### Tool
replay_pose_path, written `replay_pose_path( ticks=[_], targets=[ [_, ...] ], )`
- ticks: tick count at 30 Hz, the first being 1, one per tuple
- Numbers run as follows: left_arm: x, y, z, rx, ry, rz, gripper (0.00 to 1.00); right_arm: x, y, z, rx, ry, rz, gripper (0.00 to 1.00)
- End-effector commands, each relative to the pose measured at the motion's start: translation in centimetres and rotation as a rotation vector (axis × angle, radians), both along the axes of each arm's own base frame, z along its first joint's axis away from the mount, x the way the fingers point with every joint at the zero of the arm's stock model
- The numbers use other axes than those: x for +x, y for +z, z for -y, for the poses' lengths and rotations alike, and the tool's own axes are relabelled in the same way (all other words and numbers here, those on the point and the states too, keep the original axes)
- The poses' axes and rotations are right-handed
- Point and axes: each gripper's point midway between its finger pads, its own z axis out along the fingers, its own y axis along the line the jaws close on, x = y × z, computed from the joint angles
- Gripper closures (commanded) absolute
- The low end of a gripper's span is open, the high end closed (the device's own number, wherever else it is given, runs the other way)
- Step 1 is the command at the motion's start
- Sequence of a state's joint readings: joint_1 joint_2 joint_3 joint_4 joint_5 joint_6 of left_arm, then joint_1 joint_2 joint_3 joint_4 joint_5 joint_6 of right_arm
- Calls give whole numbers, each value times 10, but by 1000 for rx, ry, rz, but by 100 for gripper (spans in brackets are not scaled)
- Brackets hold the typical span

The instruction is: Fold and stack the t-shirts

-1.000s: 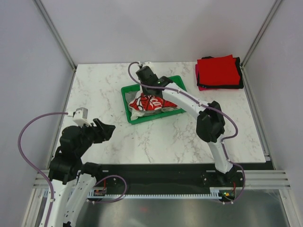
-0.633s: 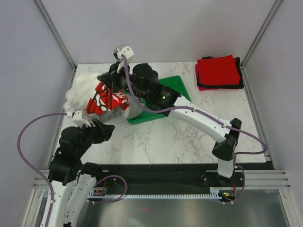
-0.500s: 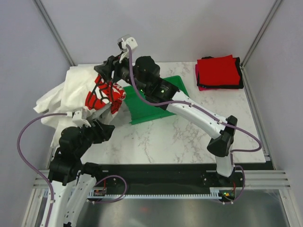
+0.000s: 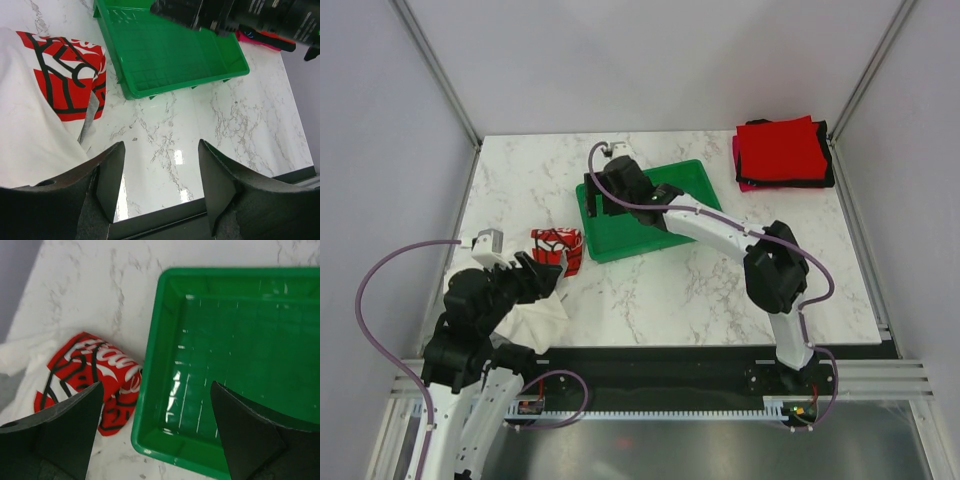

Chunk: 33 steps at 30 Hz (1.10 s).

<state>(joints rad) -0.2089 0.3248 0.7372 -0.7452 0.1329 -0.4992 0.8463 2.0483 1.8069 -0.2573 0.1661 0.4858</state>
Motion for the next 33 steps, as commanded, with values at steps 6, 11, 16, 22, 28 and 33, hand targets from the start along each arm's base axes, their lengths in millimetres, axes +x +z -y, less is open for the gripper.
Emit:
replay_pose_path(
  ticks=[6,11,16,22,28,33],
  targets=[
    [14,-5,-6,5,58,-29,29,-74,-20,15,-79,20,-107,6],
    [35,-46,-15,79,142,-287,24,-80,-16,85,-176,-124,-54,3],
    [56,-40,-45,195,304,-335,23,-115,-2,112,-143,-76,-81,3],
    [60,-48,-87,252,530,-396,34,-176,1,114,-12,-6,-128,5],
    [73,-96,-98,129,553,-499,23,-210,-15,115,71,24,-178,5],
    [97,-92,-89,101,488,-439,28,-219,-36,121,31,34,-192,5]
  ],
)
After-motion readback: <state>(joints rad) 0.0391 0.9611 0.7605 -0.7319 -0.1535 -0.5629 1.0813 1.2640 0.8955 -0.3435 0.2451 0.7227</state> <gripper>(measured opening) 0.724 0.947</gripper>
